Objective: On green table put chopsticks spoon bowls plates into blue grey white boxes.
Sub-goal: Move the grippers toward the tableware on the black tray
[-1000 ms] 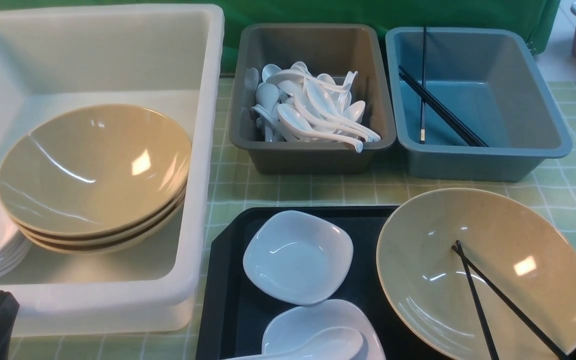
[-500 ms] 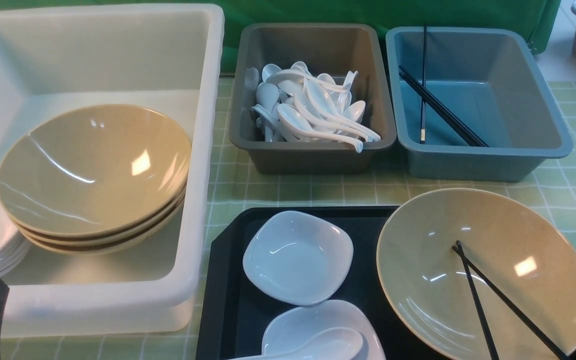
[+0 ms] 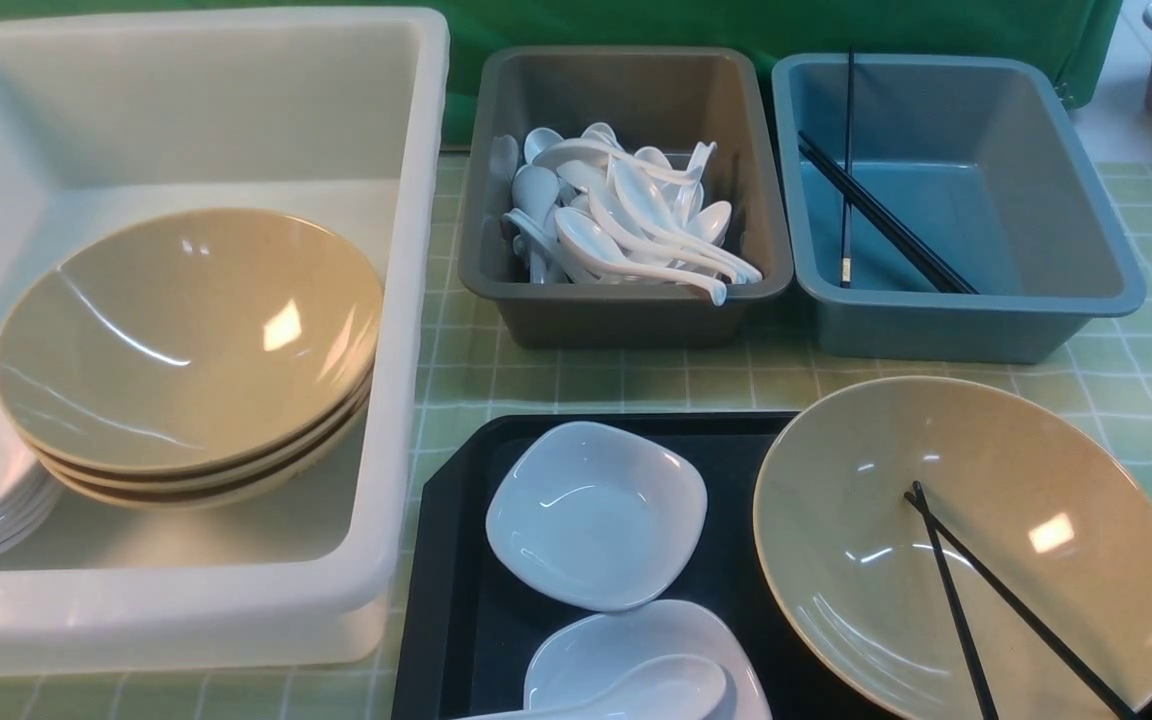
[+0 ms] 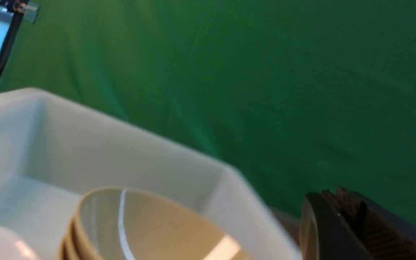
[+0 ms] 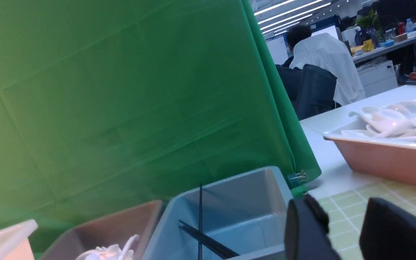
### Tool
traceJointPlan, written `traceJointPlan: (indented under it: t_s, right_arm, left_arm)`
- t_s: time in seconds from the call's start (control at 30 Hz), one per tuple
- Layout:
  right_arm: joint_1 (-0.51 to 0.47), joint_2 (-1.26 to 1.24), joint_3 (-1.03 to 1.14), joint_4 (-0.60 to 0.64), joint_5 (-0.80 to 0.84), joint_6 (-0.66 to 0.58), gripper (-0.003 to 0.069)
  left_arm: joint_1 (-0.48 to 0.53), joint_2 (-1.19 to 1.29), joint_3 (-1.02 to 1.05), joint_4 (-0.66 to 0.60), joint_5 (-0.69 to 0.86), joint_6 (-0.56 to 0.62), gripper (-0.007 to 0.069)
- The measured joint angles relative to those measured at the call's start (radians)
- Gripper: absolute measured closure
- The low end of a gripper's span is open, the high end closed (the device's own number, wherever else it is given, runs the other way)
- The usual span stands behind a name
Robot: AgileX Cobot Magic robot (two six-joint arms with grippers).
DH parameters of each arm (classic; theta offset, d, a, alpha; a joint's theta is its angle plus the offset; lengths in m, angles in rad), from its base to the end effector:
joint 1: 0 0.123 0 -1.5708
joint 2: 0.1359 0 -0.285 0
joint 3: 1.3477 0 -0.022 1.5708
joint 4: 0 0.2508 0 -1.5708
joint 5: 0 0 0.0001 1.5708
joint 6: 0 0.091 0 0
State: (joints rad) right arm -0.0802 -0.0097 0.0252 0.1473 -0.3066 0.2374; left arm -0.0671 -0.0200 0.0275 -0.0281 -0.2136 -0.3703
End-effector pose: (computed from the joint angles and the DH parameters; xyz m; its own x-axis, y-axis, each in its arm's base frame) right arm 0.0500 -0.0080 0.2320 0.3842 0.3389 -0.8588 -0.0222 0.9333 0.3584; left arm 0.0522 -0.0030 0.2241 0.2421 -0.4045 -0.8819 0.1683 0.9127 -0.3724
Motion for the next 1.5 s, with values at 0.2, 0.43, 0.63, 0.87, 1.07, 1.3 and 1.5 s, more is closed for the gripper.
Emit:
traceJointPlan:
  t_s: [0.2,0.43,0.63,0.87,1.07,1.3,1.5]
  right_arm:
    - [0.0,0.008,-0.154,0.001,0.018,0.001,0.0424]
    - [0.0,0.181,-0.509,0.001,0.172,-0.019,0.0424]
    - [0.0,0.482,-0.856,0.001,0.605,-0.247,0.0424]
    - [0.031,0.705,-0.862,0.001,0.622,-0.297,0.0424]
    - [0.148,0.76,-0.834,0.001,0.791,-0.305,0.0424]
    - [0.207,1.057,-1.036,0.027,1.269,-0.331,0.0424]
    - [0.31,1.32,-1.149,0.047,1.381,-0.33,0.0378]
  left_arm:
    - [0.009,0.0,-0.001,-0.071,-0.245,-0.09,0.0626]
    - [0.009,0.045,-0.318,-0.004,-0.093,-0.126,0.0626]
    - [0.009,0.284,-0.728,0.13,0.398,-0.12,0.0626]
    - [-0.029,0.574,-0.868,0.146,0.837,0.163,0.0626]
    - [-0.1,0.599,-0.868,0.028,0.803,0.325,0.0626]
    - [-0.226,0.714,-0.868,-0.373,0.857,0.621,0.0626]
    - [-0.412,0.783,-0.868,-0.583,0.873,0.886,0.0624]
